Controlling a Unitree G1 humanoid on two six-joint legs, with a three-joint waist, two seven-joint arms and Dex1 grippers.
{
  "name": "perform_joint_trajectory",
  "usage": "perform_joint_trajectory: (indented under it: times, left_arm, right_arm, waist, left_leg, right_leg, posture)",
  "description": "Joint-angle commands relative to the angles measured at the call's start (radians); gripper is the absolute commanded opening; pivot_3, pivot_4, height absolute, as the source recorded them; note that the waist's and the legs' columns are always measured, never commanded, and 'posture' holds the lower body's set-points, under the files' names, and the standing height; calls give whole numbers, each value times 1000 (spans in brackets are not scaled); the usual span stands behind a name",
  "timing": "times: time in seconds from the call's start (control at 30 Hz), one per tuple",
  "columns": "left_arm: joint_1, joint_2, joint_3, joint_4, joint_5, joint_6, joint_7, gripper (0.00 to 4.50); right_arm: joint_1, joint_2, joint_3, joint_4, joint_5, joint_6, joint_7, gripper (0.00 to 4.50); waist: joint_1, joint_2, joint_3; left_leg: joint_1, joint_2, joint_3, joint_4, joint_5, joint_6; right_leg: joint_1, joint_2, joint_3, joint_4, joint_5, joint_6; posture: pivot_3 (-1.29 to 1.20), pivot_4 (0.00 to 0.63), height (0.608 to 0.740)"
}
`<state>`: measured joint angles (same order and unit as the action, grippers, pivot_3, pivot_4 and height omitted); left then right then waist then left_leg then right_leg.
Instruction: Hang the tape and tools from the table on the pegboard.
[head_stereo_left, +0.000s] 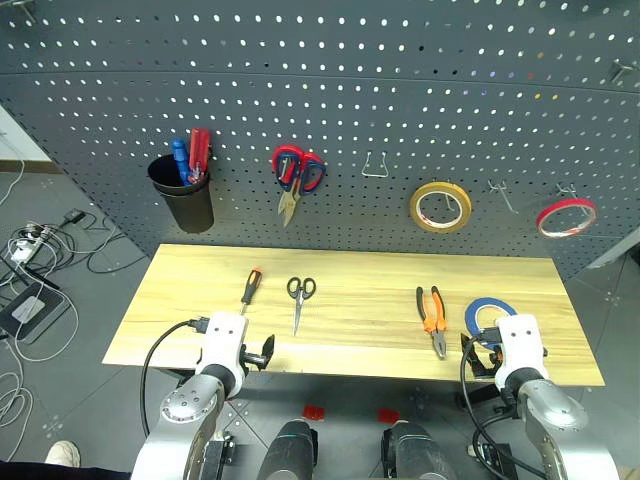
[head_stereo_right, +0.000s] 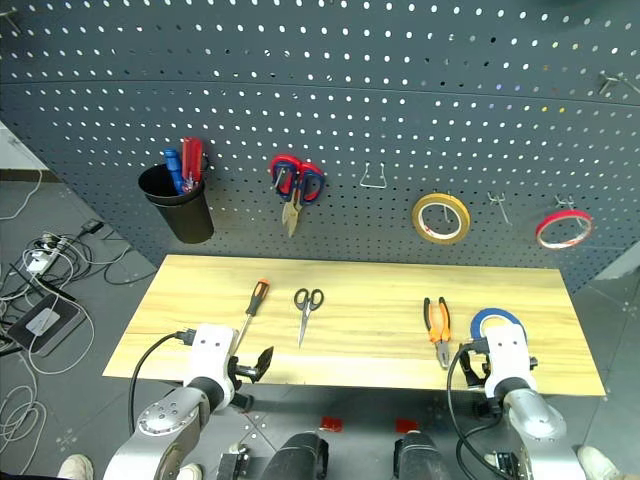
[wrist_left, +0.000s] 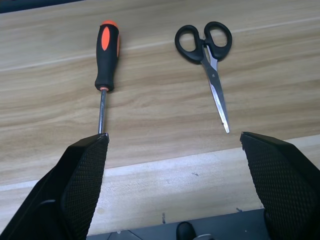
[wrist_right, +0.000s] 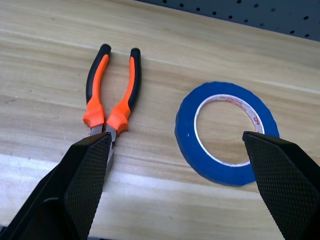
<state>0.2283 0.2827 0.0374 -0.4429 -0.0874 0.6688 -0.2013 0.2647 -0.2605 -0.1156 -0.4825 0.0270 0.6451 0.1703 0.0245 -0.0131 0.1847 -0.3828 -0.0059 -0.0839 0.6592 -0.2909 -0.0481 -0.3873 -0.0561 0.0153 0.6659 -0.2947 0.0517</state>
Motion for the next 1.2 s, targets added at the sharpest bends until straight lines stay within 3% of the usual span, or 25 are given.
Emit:
perform_joint_trajectory:
  times: [0.03, 0.83, 1.03, 1.2]
  left_arm:
    - [-3, 13, 19, -44, 18, -13, 15, 4451]
    - [-1, 1, 23, -105, 4, 49, 19, 4451]
    - [-95, 53, -19, -56, -13, 39, -61, 4451]
    - [-304, 114, -204, 63, -22, -68, -273, 4451]
  right_arm:
    - [3, -1, -13, -17, 8, -9, 2, 4500]
    - [-2, -18, -23, -25, 12, 10, 18, 4500]
    - [-51, -59, -47, 13, 46, 12, 71, 4500]
    - [-110, -118, -49, 76, 78, 27, 133, 4500]
  waist:
    - [0, 0, 0]
    - [0, -1, 3]
    - [-1, 0, 20]
    - [-1, 2, 52]
  left_leg:
    - [0, 0, 0, 0, 0, 0]
    - [0, 0, 0, 0, 0, 0]
    - [0, 0, 0, 1, 0, 0]
    - [0, -1, 1, 1, 0, 0]
  right_leg:
    - [0, 0, 0, 0, 0, 0]
    - [0, 0, 0, 0, 0, 0]
    - [1, 0, -1, 0, 0, 0]
    - [2, 0, -1, 0, 1, 0]
  posture:
    - [128, 181, 740]
    - [122, 223, 740]
    - [103, 256, 740]
    - [72, 306, 740]
